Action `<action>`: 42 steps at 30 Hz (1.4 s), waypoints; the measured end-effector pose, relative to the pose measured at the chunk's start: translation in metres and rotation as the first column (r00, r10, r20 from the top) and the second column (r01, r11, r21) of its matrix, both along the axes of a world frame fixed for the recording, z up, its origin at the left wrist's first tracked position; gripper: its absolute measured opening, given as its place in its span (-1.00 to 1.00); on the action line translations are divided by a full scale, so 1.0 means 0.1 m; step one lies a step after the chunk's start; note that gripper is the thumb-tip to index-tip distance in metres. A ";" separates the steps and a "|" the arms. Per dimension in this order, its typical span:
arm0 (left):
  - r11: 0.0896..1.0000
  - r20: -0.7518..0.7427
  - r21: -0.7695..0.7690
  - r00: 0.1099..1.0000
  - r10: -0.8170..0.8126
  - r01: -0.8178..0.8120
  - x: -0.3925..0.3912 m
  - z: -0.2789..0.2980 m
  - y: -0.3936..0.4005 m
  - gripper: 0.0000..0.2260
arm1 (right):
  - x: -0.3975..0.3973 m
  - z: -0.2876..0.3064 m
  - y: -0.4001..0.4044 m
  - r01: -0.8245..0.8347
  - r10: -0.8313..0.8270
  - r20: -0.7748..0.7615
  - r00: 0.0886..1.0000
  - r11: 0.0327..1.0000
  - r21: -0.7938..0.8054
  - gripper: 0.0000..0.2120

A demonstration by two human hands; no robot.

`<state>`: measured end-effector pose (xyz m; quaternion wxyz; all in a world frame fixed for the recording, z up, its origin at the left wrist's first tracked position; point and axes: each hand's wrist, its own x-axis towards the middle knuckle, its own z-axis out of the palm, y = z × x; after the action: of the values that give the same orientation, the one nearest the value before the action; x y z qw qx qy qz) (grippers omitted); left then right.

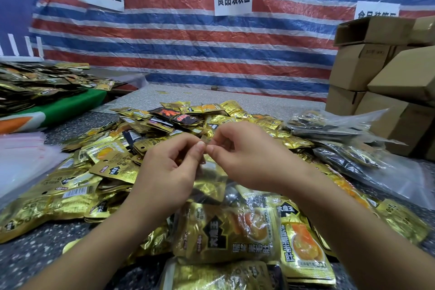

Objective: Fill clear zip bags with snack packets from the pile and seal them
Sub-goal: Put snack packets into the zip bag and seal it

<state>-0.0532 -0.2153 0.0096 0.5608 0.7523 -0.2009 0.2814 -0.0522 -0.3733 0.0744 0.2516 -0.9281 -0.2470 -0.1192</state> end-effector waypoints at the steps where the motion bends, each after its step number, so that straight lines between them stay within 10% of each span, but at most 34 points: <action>1: 1.000 0.000 0.009 1.000 0.011 -0.011 0.01 0.00 0.01 -0.83 | 0.00 0.00 -0.01 0.001 -0.002 -0.001 1.000 1.000 -0.015 -0.80; 42: 0.987 -0.065 -0.139 0.994 -0.088 0.078 -0.07 0.10 -0.01 -0.83 | 0.06 0.02 -0.04 -0.065 0.086 -0.129 0.988 0.985 0.160 -0.79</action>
<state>-0.0597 -0.2164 0.0197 0.6289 0.7128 -0.1923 0.2439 -0.0461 -0.3772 0.0767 0.3437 -0.9016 -0.2544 -0.0652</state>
